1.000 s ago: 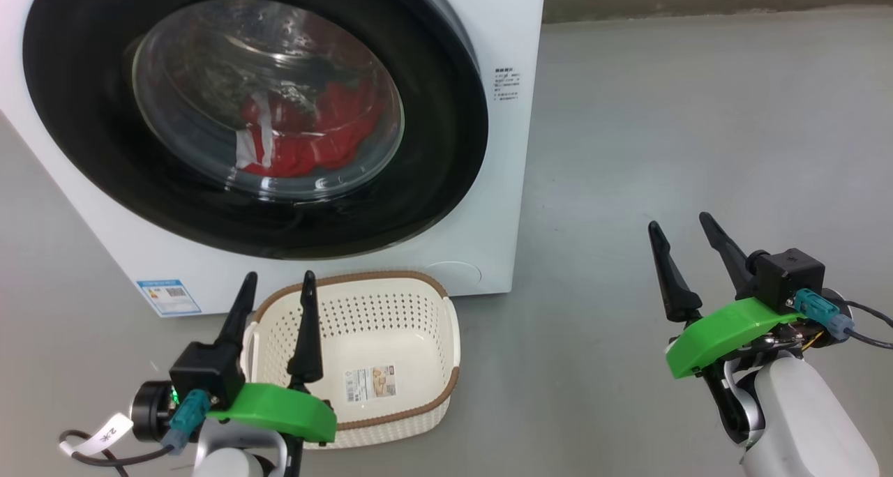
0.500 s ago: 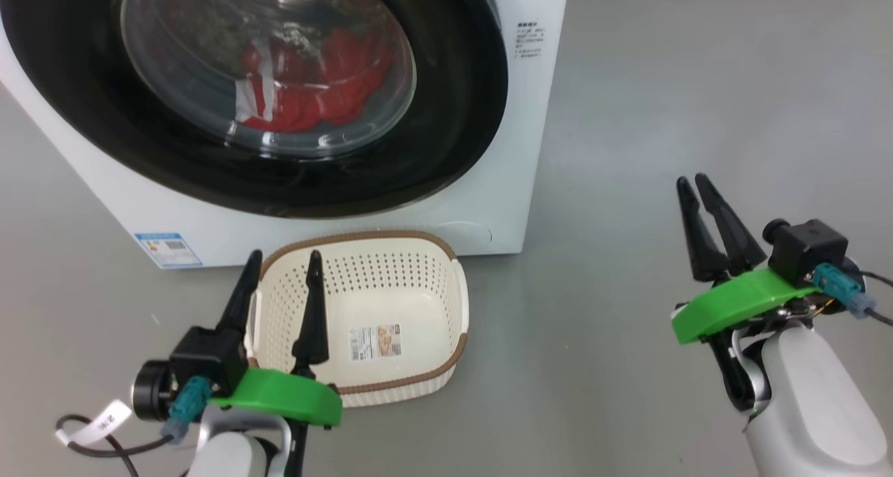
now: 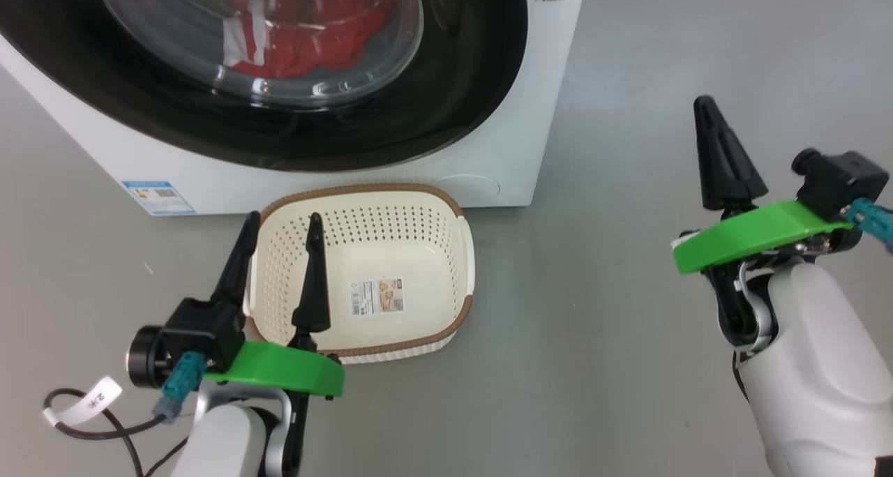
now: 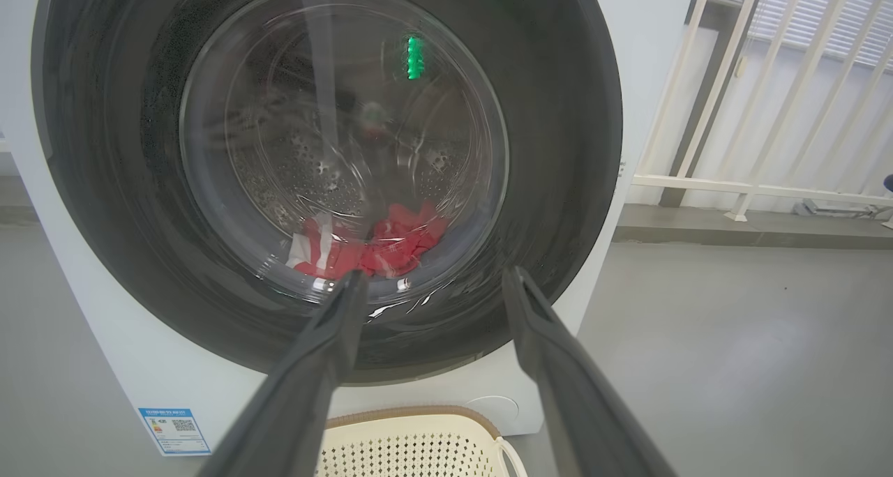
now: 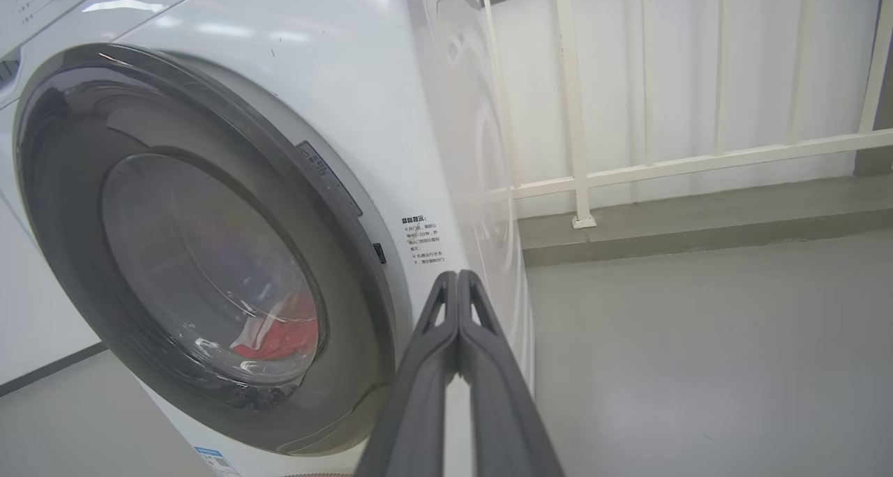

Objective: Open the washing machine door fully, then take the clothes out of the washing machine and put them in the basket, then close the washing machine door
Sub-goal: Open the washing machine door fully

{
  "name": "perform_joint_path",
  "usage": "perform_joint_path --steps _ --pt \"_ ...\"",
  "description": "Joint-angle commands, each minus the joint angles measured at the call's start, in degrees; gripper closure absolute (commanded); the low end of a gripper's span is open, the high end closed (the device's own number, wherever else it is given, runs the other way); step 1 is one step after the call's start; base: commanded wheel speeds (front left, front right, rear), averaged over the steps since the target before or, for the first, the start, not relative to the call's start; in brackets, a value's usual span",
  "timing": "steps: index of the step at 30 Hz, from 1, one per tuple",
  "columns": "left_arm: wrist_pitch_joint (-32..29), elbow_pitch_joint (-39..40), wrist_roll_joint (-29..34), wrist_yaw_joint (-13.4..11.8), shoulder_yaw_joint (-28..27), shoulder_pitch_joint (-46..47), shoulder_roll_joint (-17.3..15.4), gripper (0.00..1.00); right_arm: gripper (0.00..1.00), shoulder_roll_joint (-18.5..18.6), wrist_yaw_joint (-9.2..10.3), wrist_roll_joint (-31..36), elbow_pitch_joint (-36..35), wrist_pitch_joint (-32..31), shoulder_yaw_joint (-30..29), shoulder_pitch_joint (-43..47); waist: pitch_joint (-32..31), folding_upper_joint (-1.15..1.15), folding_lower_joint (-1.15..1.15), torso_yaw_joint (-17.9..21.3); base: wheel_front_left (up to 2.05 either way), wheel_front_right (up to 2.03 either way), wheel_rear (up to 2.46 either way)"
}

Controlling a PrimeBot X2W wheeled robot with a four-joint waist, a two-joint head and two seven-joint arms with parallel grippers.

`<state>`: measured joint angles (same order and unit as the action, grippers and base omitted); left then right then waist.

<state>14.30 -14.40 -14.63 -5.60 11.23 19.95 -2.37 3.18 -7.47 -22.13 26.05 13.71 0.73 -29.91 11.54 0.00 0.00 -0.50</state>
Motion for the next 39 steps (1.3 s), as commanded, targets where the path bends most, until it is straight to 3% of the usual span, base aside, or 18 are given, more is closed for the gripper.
perform_joint_path --steps 1,12,30,39 --pt "0.7 1.86 0.3 -0.31 -1.45 2.0 -0.51 0.0 1.0 -0.3 -0.02 -2.6 -0.58 0.81 1.38 -2.41 1.4 0.0 0.0 -0.24 0.0 0.0 0.0" --pt "0.7 2.55 0.31 -0.25 -0.43 4.27 -0.51 0.0 1.0 -0.3 -0.02 -22.88 3.92 -1.07 4.66 -12.0 6.39 0.0 0.0 -1.71 0.0 0.0 0.0" --pt "0.7 2.38 -0.18 0.14 0.9 6.3 -0.51 0.0 1.0 0.31 -0.02 -37.37 4.4 -16.04 3.59 -24.09 10.94 0.0 0.0 -4.43 0.0 0.0 0.0" --pt "0.7 2.23 -0.63 0.2 1.76 6.75 -0.51 0.0 1.0 1.69 -0.02 -43.47 8.65 -25.18 1.67 -29.34 12.33 0.0 0.0 -6.03 0.0 0.0 0.0"
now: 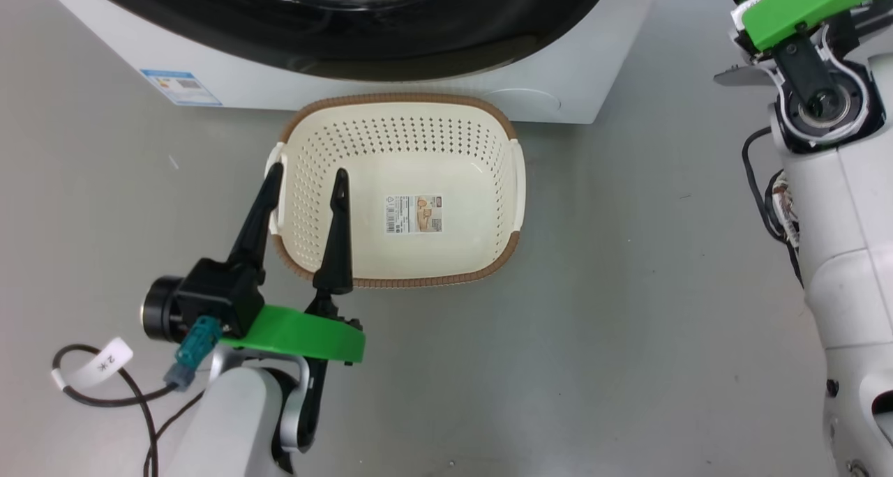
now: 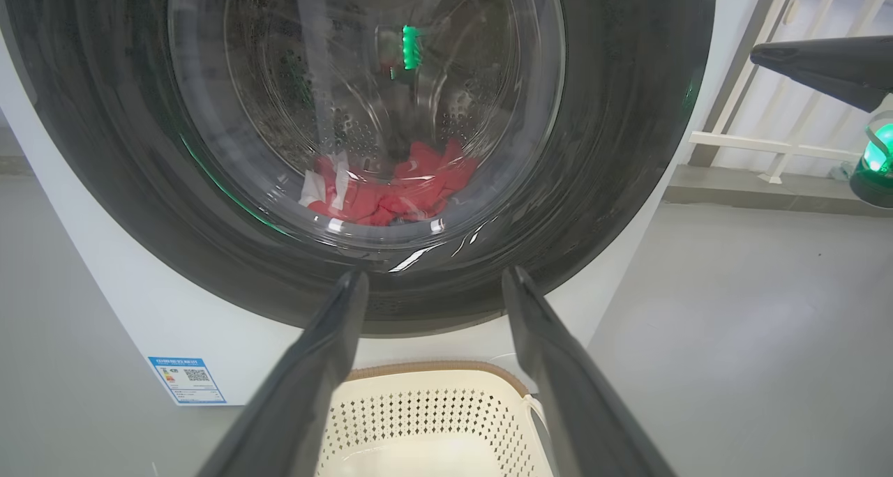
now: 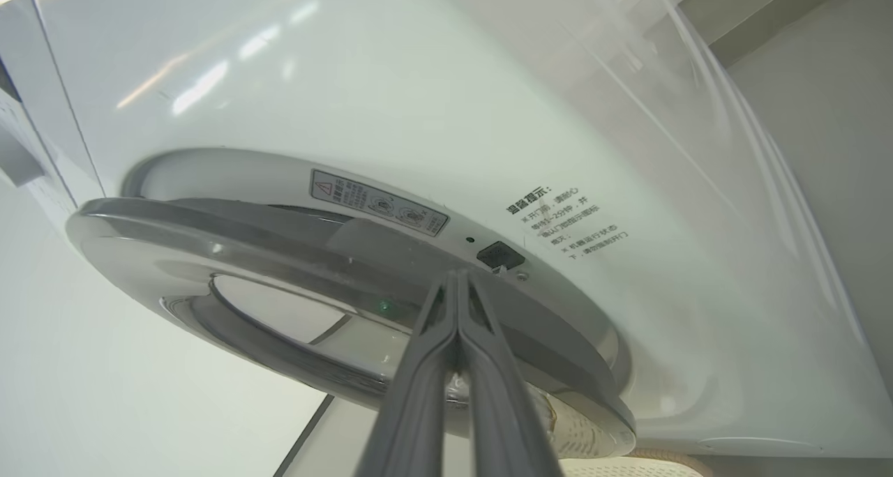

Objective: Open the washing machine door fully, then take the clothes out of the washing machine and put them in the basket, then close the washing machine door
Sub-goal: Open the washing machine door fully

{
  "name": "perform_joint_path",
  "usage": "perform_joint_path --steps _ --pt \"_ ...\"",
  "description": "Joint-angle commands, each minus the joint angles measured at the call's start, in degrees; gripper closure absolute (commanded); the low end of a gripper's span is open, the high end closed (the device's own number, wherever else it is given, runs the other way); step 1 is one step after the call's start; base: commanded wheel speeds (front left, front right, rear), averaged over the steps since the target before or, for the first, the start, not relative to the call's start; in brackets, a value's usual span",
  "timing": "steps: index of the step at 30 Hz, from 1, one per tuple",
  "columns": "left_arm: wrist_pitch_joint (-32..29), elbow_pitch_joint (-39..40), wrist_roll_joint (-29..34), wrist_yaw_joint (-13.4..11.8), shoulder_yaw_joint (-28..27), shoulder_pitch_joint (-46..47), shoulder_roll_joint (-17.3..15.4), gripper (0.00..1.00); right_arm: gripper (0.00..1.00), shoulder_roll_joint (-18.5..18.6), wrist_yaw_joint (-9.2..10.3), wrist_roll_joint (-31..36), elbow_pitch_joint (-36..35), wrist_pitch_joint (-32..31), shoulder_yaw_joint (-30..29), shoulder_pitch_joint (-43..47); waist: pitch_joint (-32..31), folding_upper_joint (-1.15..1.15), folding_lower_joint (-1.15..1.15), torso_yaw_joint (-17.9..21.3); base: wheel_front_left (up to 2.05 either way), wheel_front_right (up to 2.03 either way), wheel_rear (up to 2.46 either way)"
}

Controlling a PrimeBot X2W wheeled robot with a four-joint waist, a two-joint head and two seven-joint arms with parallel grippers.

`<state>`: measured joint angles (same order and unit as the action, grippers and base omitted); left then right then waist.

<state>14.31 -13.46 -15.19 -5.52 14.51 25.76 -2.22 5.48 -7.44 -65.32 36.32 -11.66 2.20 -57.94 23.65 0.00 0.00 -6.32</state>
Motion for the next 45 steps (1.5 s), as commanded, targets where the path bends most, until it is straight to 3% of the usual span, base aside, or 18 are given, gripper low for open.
perform_joint_path --steps 1,15,45 --pt "0.69 1.33 -0.07 0.12 -1.47 0.96 -0.65 0.0 1.0 -0.48 -0.05 -0.86 -1.1 -1.0 0.1 -1.85 0.38 0.0 0.0 -0.34 0.0 0.0 0.0" --pt "0.69 1.52 -0.99 0.06 -0.57 1.61 -0.65 0.0 1.0 2.14 -0.05 -2.84 4.7 -8.85 -0.36 -8.76 2.77 0.0 0.0 -2.3 0.0 0.0 0.0" --pt "0.69 1.6 -3.17 -0.6 1.89 2.68 -0.65 0.0 1.0 3.41 -0.05 -3.63 10.84 -13.82 2.85 -16.47 5.33 0.0 0.0 -6.56 0.0 0.0 0.0"
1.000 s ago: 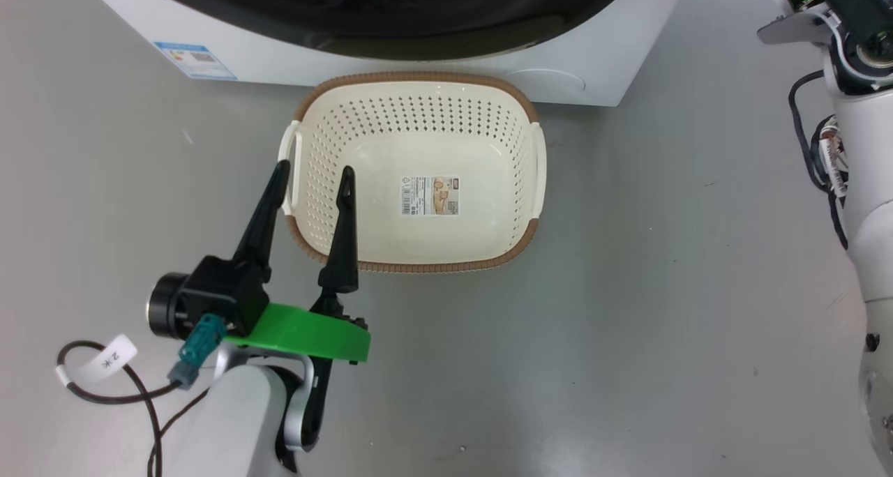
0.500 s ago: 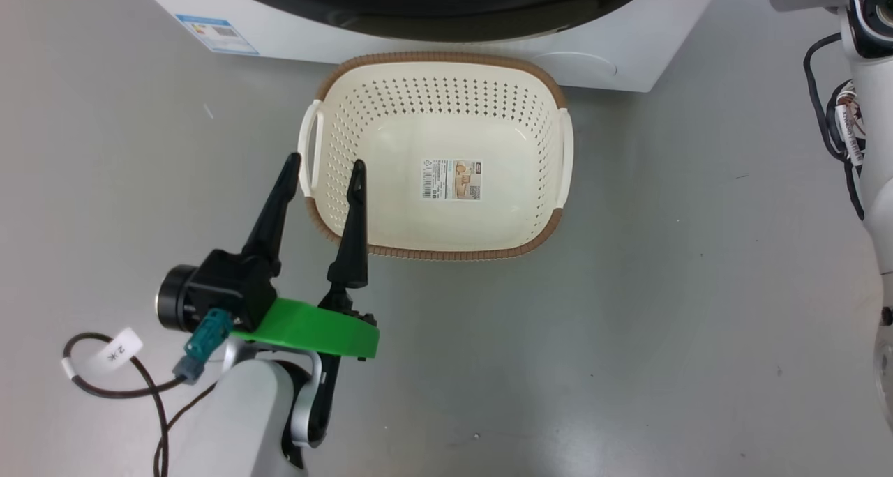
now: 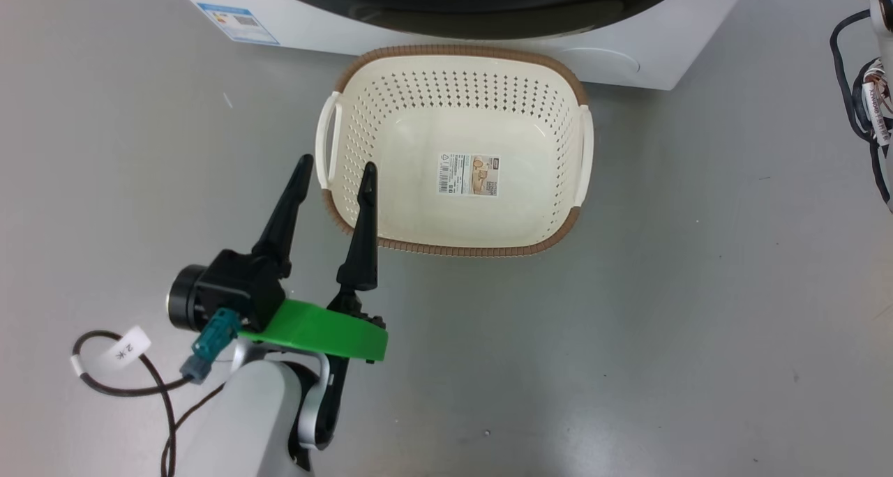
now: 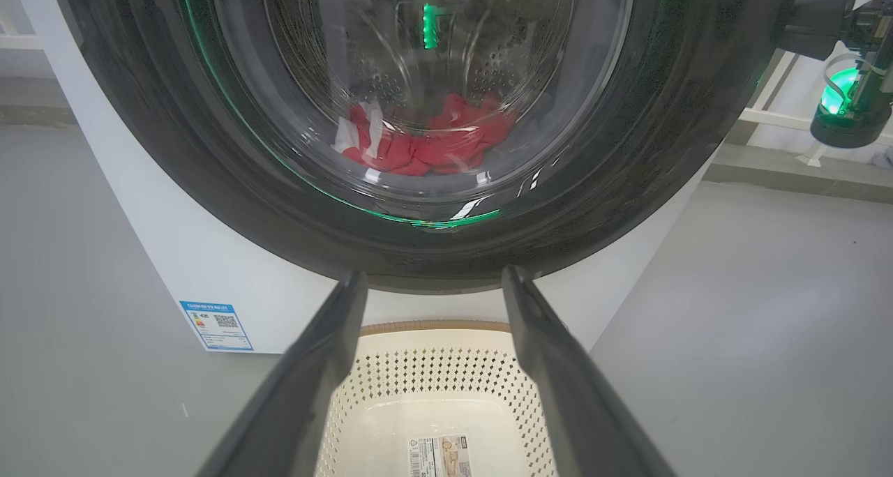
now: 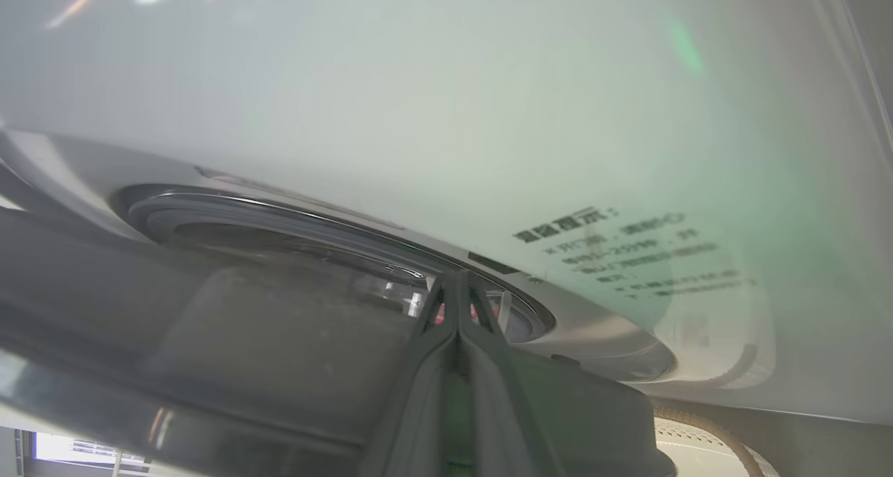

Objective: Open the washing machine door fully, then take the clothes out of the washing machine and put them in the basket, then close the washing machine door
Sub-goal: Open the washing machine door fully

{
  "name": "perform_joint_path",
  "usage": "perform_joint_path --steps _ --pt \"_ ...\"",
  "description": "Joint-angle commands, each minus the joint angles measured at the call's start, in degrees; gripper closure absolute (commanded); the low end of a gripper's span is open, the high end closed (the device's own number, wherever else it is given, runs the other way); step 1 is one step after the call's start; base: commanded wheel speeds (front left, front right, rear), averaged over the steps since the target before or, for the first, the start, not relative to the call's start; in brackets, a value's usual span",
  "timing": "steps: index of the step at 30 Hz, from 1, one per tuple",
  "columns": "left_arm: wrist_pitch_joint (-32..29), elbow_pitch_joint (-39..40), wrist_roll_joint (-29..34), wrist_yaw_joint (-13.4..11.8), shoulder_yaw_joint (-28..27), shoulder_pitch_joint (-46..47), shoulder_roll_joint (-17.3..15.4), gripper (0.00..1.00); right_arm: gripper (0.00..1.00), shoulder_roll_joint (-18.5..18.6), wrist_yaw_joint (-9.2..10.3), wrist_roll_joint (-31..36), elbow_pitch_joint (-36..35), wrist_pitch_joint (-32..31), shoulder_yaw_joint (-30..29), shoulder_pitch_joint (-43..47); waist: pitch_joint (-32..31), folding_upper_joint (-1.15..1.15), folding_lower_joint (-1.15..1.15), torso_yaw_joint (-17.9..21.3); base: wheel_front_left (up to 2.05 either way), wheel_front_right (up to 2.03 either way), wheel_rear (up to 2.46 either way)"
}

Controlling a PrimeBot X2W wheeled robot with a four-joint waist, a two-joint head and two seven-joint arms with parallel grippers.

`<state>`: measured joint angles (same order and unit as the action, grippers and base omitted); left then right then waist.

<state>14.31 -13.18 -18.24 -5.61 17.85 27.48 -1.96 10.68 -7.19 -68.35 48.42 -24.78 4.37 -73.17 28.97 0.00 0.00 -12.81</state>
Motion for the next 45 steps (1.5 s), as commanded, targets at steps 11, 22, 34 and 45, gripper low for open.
perform_joint_path --steps 11,22,34,45 --pt "0.69 1.21 0.26 -0.61 -1.83 0.9 -0.92 0.0 1.0 -2.37 -0.3 -3.39 -2.25 -6.47 2.27 -1.06 -0.47 0.0 0.0 0.67 0.0 0.0 0.0" --pt "0.69 0.95 0.83 -0.28 -2.17 0.87 -0.92 0.0 1.0 -2.61 -0.3 -5.35 -4.75 -9.95 3.47 1.74 -1.49 0.0 0.0 1.64 0.0 0.0 0.0" --pt "0.69 1.12 1.09 -0.45 -2.76 0.08 -0.92 0.0 1.0 -3.29 -0.3 -7.07 -6.57 -11.49 4.12 7.01 -4.48 0.0 0.0 2.19 0.0 0.0 0.0" --pt "0.69 1.44 1.26 -0.96 -3.21 -1.59 -0.92 0.0 1.0 -3.5 -0.3 -8.74 -10.14 -11.95 4.18 12.96 -8.56 0.0 0.0 2.26 0.0 0.0 0.0"
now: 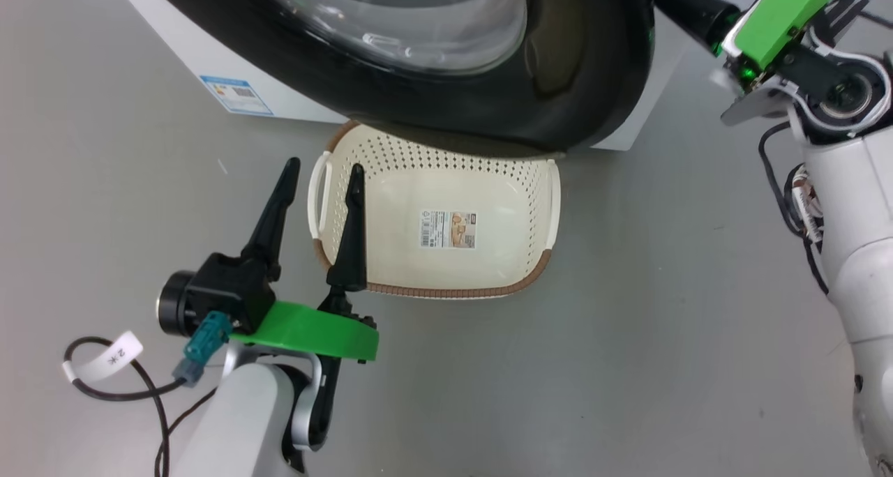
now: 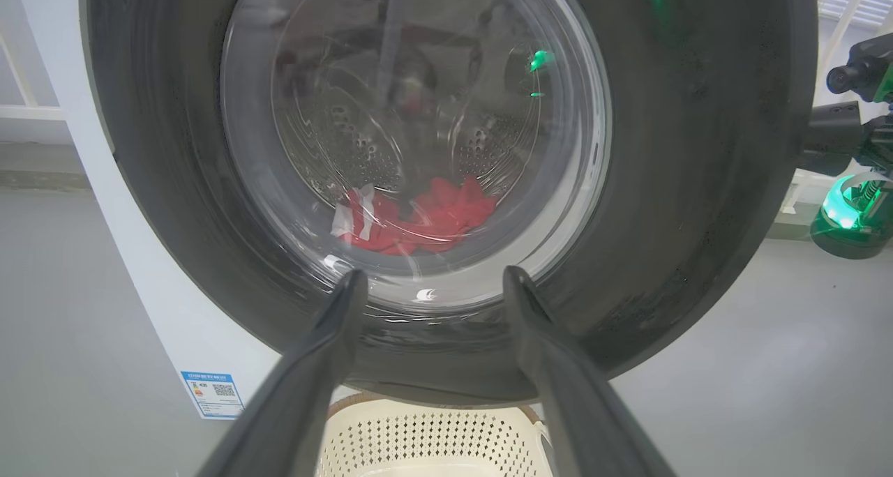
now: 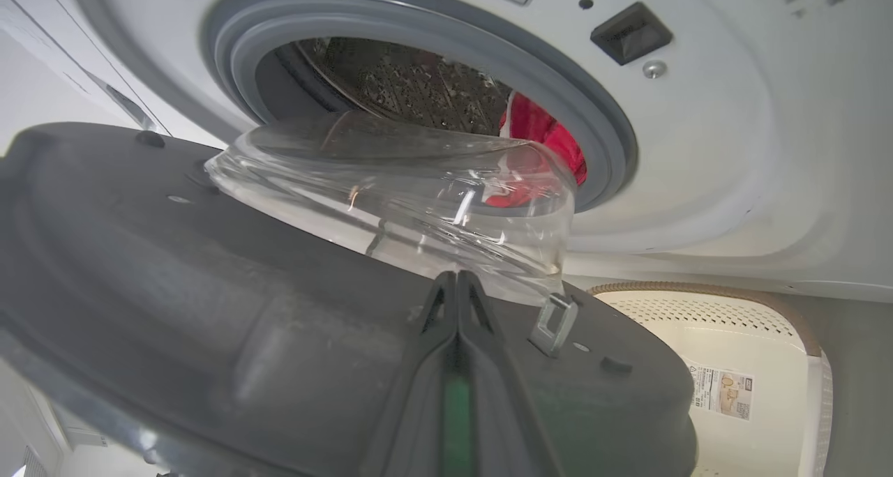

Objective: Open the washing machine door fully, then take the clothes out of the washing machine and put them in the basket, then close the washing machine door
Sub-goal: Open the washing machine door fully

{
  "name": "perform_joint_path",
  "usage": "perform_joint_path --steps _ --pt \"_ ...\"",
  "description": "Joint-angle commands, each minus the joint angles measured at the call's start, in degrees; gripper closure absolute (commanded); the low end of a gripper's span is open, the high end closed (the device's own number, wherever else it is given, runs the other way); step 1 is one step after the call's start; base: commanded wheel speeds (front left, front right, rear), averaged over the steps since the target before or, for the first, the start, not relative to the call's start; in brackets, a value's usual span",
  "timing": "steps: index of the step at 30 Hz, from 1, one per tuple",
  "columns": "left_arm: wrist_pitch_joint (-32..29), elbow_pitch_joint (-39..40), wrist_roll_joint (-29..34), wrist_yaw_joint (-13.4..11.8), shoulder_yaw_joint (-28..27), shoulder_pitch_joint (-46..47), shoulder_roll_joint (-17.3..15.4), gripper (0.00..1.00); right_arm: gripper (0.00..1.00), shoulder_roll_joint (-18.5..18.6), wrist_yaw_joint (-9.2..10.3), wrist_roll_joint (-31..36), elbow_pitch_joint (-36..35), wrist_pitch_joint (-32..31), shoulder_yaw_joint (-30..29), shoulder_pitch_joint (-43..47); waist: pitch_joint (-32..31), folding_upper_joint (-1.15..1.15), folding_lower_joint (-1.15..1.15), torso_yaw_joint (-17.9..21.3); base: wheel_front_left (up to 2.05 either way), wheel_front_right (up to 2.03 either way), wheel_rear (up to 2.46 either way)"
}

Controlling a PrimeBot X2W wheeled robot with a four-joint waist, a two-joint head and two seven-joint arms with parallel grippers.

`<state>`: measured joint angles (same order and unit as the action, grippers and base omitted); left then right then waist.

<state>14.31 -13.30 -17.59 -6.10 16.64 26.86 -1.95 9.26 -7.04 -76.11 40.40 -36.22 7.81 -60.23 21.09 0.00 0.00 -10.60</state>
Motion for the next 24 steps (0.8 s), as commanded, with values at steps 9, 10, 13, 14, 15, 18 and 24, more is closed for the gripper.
perform_joint_path --steps 9,10,13,14,15,18,24 --pt "0.69 2.02 0.69 -0.73 -2.38 -2.57 -0.93 0.0 1.0 -2.34 -0.45 -1.81 -4.88 -1.28 0.96 4.84 -3.94 0.0 0.0 -0.4 0.0 0.0 0.0" --pt "0.69 2.06 0.71 -0.74 -2.41 -2.72 -0.93 0.0 1.0 -2.35 -0.45 -1.88 -5.21 -1.36 0.96 5.37 -4.36 0.0 0.0 -0.57 0.0 0.0 0.0" --pt "0.69 2.24 0.79 -0.9 -2.61 -3.26 -0.93 0.0 1.0 -2.26 -0.45 -2.05 -6.33 -1.66 0.92 6.94 -5.56 0.0 0.0 -1.11 0.0 0.0 0.0" --pt "0.69 2.35 0.83 -0.93 -2.7 -3.46 -0.93 0.0 1.0 -2.24 -0.45 -2.15 -6.76 -1.8 0.87 7.48 -5.92 0.0 0.0 -1.31 0.0 0.0 0.0" --pt "0.69 2.44 0.88 -0.94 -2.78 -3.68 -0.93 0.0 1.0 -2.24 -0.45 -2.26 -7.19 -1.96 0.82 8.01 -6.24 0.0 0.0 -1.5 0.0 0.0 0.0" --pt "0.69 2.78 0.98 -1.13 -3.0 -4.32 -0.93 0.0 1.0 -2.32 -0.45 -2.39 -8.44 -2.43 0.8 9.64 -7.1 0.0 0.0 -1.94 0.0 0.0 0.0" --pt "0.69 3.21 0.85 -1.26 -3.47 -5.27 -0.93 0.0 1.0 -2.63 -0.45 -2.49 -10.25 -3.18 0.53 12.66 -8.58 0.0 0.0 -2.94 0.0 0.0 0.0"
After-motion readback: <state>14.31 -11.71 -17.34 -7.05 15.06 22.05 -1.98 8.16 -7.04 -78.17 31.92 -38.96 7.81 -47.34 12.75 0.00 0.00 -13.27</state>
